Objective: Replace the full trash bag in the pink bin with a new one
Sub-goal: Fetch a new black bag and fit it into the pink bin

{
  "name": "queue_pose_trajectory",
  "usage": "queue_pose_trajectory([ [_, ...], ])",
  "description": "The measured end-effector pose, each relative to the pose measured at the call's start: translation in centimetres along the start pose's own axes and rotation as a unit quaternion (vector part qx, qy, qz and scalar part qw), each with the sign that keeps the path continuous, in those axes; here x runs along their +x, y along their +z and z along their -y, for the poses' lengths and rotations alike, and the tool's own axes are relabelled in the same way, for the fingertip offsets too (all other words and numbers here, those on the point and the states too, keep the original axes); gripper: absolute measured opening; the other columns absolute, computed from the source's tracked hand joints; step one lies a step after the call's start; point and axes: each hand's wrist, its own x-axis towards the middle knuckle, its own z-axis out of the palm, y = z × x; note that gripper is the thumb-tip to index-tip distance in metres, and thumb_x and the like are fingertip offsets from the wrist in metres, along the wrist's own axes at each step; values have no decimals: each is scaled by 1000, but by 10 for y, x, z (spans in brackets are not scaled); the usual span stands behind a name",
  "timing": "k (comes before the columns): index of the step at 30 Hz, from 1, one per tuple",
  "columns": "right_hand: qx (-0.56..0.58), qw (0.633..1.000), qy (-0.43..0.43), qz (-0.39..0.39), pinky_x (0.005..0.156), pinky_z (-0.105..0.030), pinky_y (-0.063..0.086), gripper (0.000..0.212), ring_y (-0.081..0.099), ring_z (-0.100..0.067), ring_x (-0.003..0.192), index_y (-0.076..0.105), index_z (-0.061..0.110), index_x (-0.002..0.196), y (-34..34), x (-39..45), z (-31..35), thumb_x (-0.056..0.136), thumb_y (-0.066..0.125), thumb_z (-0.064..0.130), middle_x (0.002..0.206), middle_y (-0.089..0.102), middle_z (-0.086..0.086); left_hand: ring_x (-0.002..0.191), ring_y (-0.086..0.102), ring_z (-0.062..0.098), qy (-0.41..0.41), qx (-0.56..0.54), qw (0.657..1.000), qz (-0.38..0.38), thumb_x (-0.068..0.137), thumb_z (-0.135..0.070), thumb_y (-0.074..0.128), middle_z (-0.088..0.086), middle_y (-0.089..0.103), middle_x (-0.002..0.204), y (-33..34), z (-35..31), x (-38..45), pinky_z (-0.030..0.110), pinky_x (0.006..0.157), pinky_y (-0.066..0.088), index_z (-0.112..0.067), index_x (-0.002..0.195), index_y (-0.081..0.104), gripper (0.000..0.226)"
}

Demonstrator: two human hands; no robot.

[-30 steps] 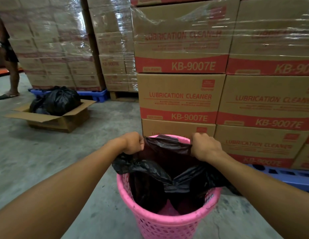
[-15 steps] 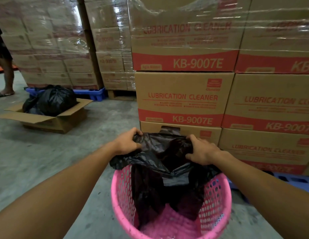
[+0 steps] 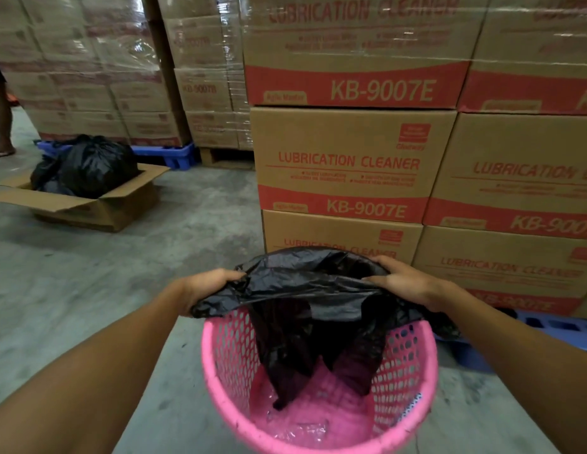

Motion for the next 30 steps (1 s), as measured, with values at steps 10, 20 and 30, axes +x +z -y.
queue_pose_trajectory([
  [10,-100,913,-222,-327,102,-49,43,50,55,-20,118,53,27,130,-1,-44,-1,89,49,56,126,58,0,143,35,23,279,-91,914,-281,95,-50,46,3,35,156,7,10,-46,38,114,29,-24,150,33,62],
  [20,-471,833,-229,-177,88,-42,43,28,51,-28,115,60,23,118,29,-100,10,97,50,37,115,58,-3,108,61,21,350,593,691,-220,91,-32,53,-3,67,111,43,7,-111,39,92,47,-30,115,66,27],
  [30,-380,862,-334,-21,89,-30,32,54,38,-11,98,51,29,120,34,-162,-38,86,45,71,105,38,12,101,32,7,365,553,736,-141,67,-86,51,-12,39,107,53,71,-148,25,86,42,-32,105,53,66],
])
